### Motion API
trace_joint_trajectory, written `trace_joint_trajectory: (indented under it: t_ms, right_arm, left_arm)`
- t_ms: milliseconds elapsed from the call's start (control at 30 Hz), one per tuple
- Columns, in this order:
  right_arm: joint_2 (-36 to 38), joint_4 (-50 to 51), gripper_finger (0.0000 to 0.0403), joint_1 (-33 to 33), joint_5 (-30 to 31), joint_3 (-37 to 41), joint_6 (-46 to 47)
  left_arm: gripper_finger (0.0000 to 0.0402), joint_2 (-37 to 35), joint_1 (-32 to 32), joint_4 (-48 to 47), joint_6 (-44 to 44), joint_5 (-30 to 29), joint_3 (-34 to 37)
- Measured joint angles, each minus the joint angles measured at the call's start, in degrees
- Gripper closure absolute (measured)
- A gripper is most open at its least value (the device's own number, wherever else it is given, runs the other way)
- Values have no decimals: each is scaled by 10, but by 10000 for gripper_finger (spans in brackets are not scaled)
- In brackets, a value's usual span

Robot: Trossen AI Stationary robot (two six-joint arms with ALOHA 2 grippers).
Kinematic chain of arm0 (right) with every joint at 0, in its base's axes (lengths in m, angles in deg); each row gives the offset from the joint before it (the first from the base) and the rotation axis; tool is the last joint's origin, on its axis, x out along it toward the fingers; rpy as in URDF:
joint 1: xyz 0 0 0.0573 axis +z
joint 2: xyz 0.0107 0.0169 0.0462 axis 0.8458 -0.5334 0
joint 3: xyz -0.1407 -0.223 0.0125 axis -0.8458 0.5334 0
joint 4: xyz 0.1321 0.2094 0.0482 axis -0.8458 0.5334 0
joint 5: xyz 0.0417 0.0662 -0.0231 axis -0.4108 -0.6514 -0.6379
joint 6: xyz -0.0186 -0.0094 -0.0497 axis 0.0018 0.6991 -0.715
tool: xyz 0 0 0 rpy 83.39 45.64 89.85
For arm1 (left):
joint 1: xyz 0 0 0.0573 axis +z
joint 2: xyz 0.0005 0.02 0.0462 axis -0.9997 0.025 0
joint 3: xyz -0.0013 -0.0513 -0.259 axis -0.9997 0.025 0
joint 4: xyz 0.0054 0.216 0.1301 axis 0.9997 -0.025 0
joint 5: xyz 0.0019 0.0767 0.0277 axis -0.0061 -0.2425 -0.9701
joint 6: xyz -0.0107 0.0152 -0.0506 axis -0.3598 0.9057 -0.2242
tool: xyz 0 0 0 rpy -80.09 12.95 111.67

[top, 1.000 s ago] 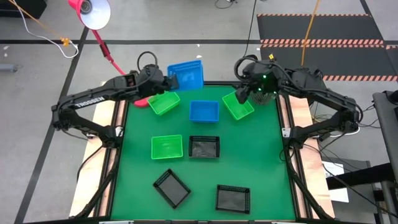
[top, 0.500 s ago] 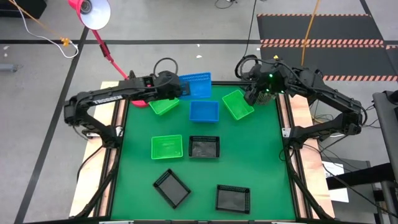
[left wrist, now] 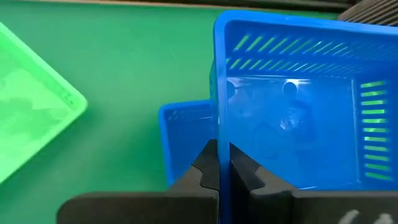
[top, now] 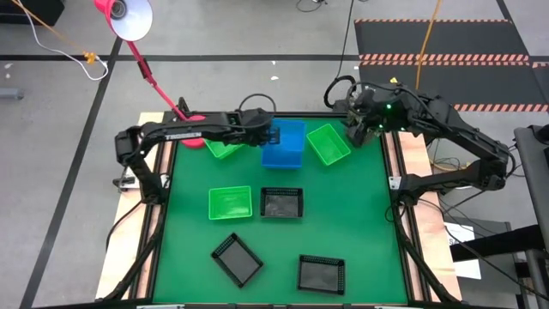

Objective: Stack baskets by color
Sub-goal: Stack the bottom blue bin on the top of the top stacked blue bins

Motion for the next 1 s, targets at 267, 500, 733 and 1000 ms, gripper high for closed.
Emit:
trace_joint_trajectory:
  t_ms: [267, 500, 733, 1000]
  right_arm:
    - [47, 2, 177, 0, 2, 39, 2]
    - [65, 1, 177, 0, 3, 57, 2]
    - [65, -1, 177, 0, 3, 58, -10]
    - [65, -3, 177, 0, 3, 58, -13]
  left_arm:
    - [401, 21, 0, 1, 5, 0, 0]
    - [401, 29, 0, 0, 4, -3, 1]
    - [401, 46, -8, -2, 1, 0, 0]
    - [401, 48, -10, -16, -12, 0, 1]
